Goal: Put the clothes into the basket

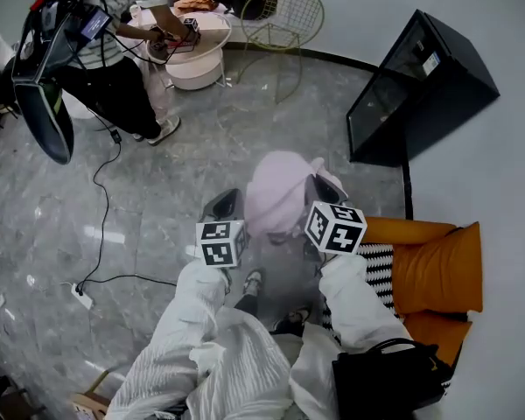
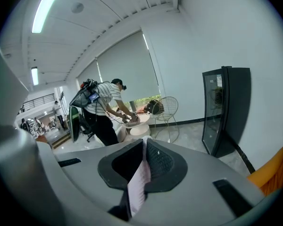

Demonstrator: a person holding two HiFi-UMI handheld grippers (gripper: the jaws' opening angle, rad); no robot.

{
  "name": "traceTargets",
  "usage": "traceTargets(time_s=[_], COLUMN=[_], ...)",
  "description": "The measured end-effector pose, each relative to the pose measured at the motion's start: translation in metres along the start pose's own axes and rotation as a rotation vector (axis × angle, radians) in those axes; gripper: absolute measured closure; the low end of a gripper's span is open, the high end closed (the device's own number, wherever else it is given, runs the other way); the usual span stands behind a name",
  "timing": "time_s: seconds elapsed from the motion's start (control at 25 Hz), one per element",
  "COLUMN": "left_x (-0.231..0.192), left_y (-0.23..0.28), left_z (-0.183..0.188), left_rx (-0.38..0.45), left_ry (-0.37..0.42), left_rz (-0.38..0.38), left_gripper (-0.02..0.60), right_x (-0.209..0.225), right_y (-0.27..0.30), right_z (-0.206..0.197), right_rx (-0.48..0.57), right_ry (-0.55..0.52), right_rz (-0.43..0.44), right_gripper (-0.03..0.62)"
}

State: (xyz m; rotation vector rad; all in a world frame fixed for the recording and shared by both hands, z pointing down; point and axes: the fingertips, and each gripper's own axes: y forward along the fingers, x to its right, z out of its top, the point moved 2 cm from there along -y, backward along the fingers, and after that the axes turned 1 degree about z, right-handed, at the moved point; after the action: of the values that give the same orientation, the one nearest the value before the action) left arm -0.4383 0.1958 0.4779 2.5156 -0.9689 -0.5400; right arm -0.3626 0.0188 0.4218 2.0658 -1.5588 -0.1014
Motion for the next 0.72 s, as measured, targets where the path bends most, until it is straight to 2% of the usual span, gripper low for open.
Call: traceTargets(time_s=[0.16,0.36,0.52,0.72], left_x=[-0.017,-0.017,-0.005,0.001], left_y=[0.008,0.028,0.054,0.082], left_z=[0.007,0.008,-0.001,-0.037], left_rx=[0.012,-0.015,-0.06,-0.178], left_ry=[-0.026,-0.011,0.019,0.072], left_rz=[0.002,-0.021,-0.056,-0.097], left_gripper=[0.581,0.581,0.581,0.581], right_x=[-0.007,0.005,0.024,0.044], right_y=[0.005,0.014,0.036,0.068], right_z=[0.008,-0.003,-0.031,-0.092], right_rx=[0.006,-0.026,-0.091,-0.196], right_ry=[-0.018,0.003,0.047,0.095], right_rz=[-0.008,-0.033,-0.04,-0.078], right_gripper=[0.557,0.557,0.557,0.557])
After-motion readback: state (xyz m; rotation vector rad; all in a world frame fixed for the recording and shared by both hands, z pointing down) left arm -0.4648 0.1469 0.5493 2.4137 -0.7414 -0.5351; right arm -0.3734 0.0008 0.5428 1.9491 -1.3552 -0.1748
